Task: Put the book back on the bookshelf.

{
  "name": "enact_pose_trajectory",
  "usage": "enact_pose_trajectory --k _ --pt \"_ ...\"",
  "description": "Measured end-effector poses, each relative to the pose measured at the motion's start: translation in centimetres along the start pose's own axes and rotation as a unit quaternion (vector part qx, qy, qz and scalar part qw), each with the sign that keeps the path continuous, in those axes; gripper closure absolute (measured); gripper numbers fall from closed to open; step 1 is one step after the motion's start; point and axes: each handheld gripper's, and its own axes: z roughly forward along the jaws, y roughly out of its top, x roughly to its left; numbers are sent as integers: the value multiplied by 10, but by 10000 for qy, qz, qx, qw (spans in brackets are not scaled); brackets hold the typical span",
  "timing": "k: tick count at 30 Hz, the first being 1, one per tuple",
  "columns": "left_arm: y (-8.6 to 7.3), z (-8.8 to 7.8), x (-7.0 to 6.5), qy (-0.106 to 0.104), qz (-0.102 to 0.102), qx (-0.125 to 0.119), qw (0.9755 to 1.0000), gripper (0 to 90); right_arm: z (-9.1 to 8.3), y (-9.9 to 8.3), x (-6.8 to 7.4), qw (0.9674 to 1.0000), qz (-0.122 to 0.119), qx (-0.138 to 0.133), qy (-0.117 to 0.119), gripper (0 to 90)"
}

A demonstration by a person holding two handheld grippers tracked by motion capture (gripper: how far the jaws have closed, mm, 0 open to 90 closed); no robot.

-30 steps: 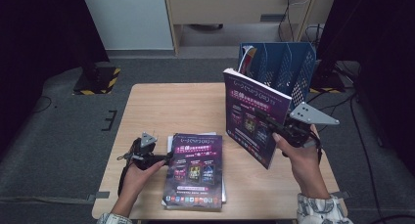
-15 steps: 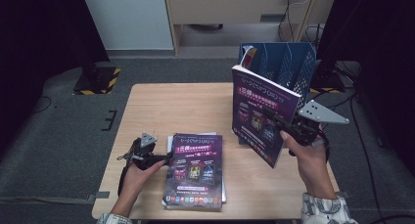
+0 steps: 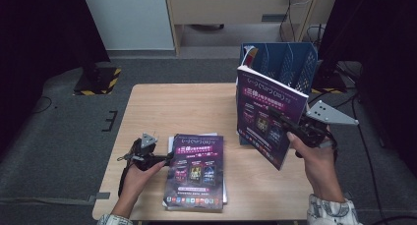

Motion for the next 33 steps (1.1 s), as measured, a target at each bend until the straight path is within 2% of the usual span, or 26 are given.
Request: enact_pose_trajectory --k 8,15,18,22,33 --pt "0 0 0 4 2 -16 10000 64 -7 2 -9 9999 7 -11 -168 828" --pt "0 1 -1 3 32 24 10000 65 -10 5 -10 9996 16 -46 -293 828" --pt "0 2 -1 9 64 18 10000 68 -10 5 -12 9988 30 -34 -486 828" --pt "0 2 -2 5 62 13 10000 68 -9 4 -14 9969 -121 24 -775 828" --pt "0 2 -1 11 69 21 10000 68 -13 3 -23 9930 -51 -233 -1159 828"
